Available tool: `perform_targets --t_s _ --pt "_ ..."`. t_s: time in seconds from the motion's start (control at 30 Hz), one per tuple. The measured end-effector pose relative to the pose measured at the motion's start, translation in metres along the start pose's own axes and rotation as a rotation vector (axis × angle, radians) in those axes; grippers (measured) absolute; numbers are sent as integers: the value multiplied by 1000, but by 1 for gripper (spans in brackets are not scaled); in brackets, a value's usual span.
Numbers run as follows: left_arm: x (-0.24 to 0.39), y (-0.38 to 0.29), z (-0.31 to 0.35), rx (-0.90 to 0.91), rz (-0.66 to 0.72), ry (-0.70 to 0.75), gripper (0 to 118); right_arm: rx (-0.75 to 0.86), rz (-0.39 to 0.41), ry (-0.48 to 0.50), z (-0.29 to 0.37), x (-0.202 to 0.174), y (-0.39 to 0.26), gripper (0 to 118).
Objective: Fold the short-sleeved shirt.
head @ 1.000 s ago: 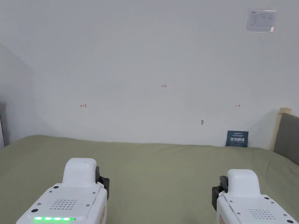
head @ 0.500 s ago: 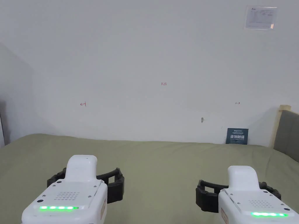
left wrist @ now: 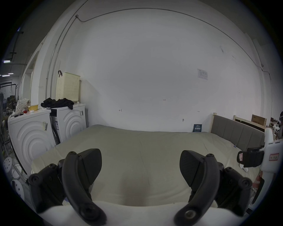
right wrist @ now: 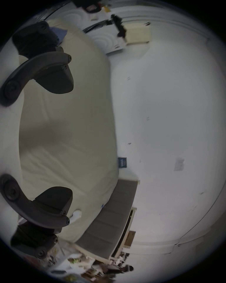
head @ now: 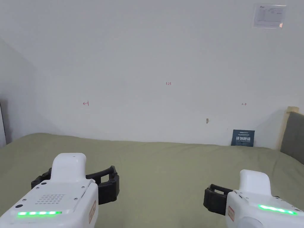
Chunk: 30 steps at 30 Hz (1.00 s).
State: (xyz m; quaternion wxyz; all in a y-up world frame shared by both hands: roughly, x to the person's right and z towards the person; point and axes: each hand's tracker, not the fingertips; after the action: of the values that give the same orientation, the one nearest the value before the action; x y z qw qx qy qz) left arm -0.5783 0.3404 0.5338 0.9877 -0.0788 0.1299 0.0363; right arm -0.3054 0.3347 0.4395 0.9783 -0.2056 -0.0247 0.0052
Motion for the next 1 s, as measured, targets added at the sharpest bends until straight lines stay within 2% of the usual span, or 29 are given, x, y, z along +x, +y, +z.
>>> perform_targets --t_s 0.07,0.1,0.13,0.17,0.2,0.3,0.37,0.43,0.53,0.6,0.73,1.0 --pt "0 0 0 -6 5 -7 106 -11 73 -13 -2 -6 0 118" --pt "1 -1 0 -9 10 -9 106 39 69 2 -1 -9 -2 118" --pt "1 -1 0 -9 12 -14 106 24 66 0 0 -12 -2 118" --pt "1 -2 0 -12 18 -26 106 25 55 39 2 -10 -1 118" --pt "2 -3 0 -13 23 -35 106 62 10 133 7 -5 -1 118" --pt "2 -4 -1 -23 20 -32 106 39 -105 137 14 3 8 118" --pt "1 -4 -2 -26 23 -34 106 -21 -133 209 9 13 15 118" --pt "-1 -4 -3 -25 29 -33 106 39 -146 239 12 18 17 118" --pt "-1 -3 -5 -19 27 -22 106 174 -34 197 17 14 12 118" --pt "-1 -3 -6 -21 23 -17 106 164 11 186 17 12 12 118" --pt "-1 -5 -12 -24 19 -6 106 167 35 153 14 1 7 118" --pt "-2 -8 -27 -48 19 -1 106 173 56 189 4 -5 7 118"
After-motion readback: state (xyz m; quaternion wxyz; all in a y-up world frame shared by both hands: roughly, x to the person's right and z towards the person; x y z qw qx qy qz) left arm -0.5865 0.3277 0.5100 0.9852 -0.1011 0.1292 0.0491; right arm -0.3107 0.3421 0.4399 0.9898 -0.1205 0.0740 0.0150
